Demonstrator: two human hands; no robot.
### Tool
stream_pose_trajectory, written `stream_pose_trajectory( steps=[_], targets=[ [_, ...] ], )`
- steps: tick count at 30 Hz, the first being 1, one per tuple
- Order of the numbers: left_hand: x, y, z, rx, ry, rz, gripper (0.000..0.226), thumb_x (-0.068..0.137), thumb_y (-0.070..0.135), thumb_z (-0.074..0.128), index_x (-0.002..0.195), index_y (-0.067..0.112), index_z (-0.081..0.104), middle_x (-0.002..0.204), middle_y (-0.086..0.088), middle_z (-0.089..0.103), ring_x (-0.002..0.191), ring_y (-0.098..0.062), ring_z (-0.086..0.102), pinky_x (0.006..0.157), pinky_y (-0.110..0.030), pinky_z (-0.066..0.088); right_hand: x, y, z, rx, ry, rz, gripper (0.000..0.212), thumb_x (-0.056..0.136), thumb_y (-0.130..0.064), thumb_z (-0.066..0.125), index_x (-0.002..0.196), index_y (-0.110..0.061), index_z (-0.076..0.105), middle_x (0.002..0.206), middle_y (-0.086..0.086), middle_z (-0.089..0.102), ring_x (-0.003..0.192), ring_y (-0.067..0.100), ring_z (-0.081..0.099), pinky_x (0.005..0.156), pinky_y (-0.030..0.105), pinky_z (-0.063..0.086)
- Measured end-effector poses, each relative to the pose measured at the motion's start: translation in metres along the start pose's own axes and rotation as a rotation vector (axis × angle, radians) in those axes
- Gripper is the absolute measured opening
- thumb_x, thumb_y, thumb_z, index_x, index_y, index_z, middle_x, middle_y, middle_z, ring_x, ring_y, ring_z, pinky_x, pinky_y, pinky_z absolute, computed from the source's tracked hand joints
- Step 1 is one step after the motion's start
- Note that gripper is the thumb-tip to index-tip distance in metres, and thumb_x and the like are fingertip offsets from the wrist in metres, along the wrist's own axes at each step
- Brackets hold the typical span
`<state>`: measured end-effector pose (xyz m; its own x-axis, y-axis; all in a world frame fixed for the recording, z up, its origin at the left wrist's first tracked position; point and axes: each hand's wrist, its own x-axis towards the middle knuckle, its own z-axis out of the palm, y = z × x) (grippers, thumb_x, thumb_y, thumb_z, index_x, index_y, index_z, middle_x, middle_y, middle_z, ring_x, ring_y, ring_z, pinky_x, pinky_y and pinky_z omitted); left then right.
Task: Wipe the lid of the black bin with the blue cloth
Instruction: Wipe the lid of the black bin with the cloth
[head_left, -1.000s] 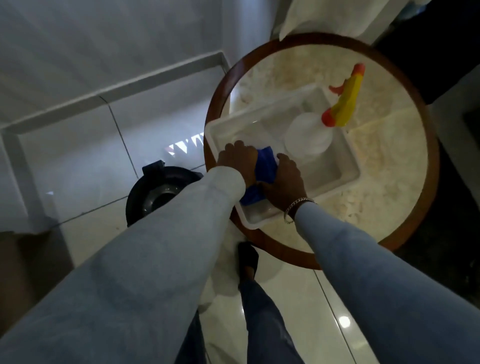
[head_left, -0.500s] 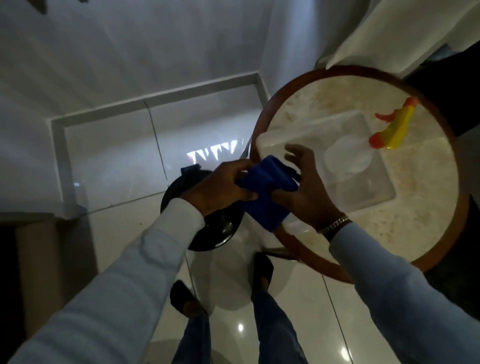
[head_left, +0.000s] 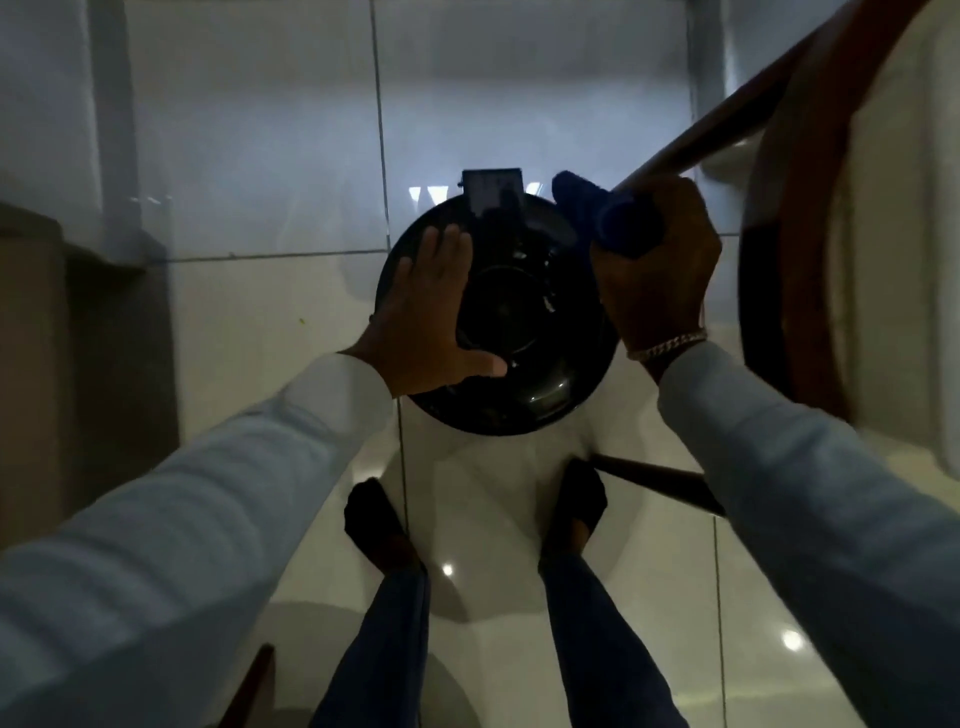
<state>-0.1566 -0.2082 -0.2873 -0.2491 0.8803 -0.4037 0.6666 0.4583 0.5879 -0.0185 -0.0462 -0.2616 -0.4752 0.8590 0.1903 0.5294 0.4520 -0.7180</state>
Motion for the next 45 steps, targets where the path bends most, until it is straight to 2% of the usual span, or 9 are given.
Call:
stream_pose_trajectory(
  steps=[3, 6, 11, 15, 22, 29, 36, 41, 45],
  targets=[
    [0.015, -0.019, 0.017, 0.21, -0.048, 0.069, 0.136, 0.06, 0.069, 0.071, 0.149, 0.012, -0.015, 0.161, -0.009, -0.018, 0.148, -0.026, -0.021, 0.121, -0.048, -0.007, -0.012, 0.017, 0.03, -0.114, -0.001, -0.092, 0.018, 0.078, -0.01, 0.069, 0.094, -0.005, 0.062, 0.096, 0.014, 0.064, 0.092, 0.031, 0.058, 0.081, 0.038, 0.046],
    [0.026, -0.03, 0.027, 0.267, -0.019, 0.081, 0.143, 0.054, 0.073, 0.072, 0.148, 0.01, -0.017, 0.161, -0.011, -0.02, 0.147, -0.026, -0.022, 0.12, -0.047, -0.008, -0.038, 0.029, 0.045, -0.168, -0.186, -0.134, 0.025, 0.072, -0.01, 0.07, 0.096, -0.005, 0.062, 0.108, 0.016, 0.061, 0.105, 0.033, 0.054, 0.089, 0.041, 0.044],
    [0.029, -0.042, 0.03, 0.298, -0.02, 0.112, 0.145, 0.053, 0.076, 0.069, 0.148, 0.009, -0.019, 0.16, -0.011, -0.023, 0.147, -0.026, -0.023, 0.121, -0.046, -0.009, -0.061, 0.031, 0.047, -0.157, -0.398, -0.188, 0.062, 0.074, -0.039, 0.063, 0.126, -0.006, 0.052, 0.143, 0.017, 0.042, 0.138, 0.034, 0.031, 0.111, 0.057, 0.028],
    [0.03, -0.045, 0.03, 0.299, -0.026, 0.122, 0.144, 0.054, 0.08, 0.065, 0.148, 0.011, -0.02, 0.16, -0.008, -0.025, 0.147, -0.025, -0.025, 0.119, -0.043, -0.014, -0.039, 0.039, 0.072, -0.38, -0.438, -0.217, 0.065, 0.086, -0.055, 0.048, 0.141, -0.022, 0.038, 0.155, 0.01, 0.029, 0.145, 0.036, 0.016, 0.112, 0.066, 0.018],
    [0.032, -0.048, 0.032, 0.28, -0.045, 0.119, 0.145, 0.052, 0.081, 0.065, 0.147, 0.015, -0.023, 0.159, -0.005, -0.027, 0.146, -0.023, -0.027, 0.118, -0.041, -0.016, -0.096, 0.073, 0.068, -0.411, -0.336, -0.203, 0.067, 0.088, -0.057, 0.045, 0.144, -0.027, 0.024, 0.155, 0.008, 0.023, 0.145, 0.035, 0.013, 0.114, 0.06, 0.019],
    [0.032, -0.049, 0.032, 0.288, -0.046, 0.124, 0.145, 0.052, 0.082, 0.063, 0.147, 0.014, -0.022, 0.159, -0.006, -0.027, 0.146, -0.023, -0.027, 0.119, -0.043, -0.013, -0.028, 0.056, 0.1, -0.414, -0.26, -0.162, 0.06, 0.089, -0.052, 0.048, 0.139, -0.021, 0.038, 0.147, 0.012, 0.042, 0.139, 0.037, 0.027, 0.11, 0.057, 0.03],
    [0.032, -0.047, 0.032, 0.28, -0.059, 0.113, 0.144, 0.053, 0.082, 0.064, 0.147, 0.015, -0.022, 0.159, -0.005, -0.028, 0.146, -0.023, -0.028, 0.12, -0.044, -0.013, -0.109, 0.066, 0.068, -0.421, -0.259, -0.135, 0.061, 0.09, -0.049, 0.046, 0.142, -0.023, 0.029, 0.153, 0.013, 0.029, 0.143, 0.037, 0.017, 0.115, 0.054, 0.021],
    [0.033, -0.049, 0.033, 0.275, -0.05, 0.123, 0.143, 0.054, 0.082, 0.063, 0.146, 0.016, -0.024, 0.159, -0.004, -0.029, 0.145, -0.022, -0.029, 0.118, -0.041, -0.017, -0.058, 0.05, 0.095, -0.45, -0.233, -0.132, 0.054, 0.091, -0.046, 0.045, 0.139, -0.022, 0.038, 0.149, 0.015, 0.038, 0.14, 0.042, 0.024, 0.114, 0.055, 0.021],
    [0.033, -0.049, 0.035, 0.26, -0.043, 0.112, 0.144, 0.053, 0.081, 0.065, 0.146, 0.017, -0.024, 0.159, -0.003, -0.028, 0.145, -0.02, -0.029, 0.117, -0.039, -0.018, -0.047, 0.038, 0.111, -0.461, -0.26, -0.096, 0.058, 0.091, -0.05, 0.043, 0.142, -0.024, 0.035, 0.153, 0.011, 0.033, 0.143, 0.037, 0.018, 0.114, 0.056, 0.022]
  ],
)
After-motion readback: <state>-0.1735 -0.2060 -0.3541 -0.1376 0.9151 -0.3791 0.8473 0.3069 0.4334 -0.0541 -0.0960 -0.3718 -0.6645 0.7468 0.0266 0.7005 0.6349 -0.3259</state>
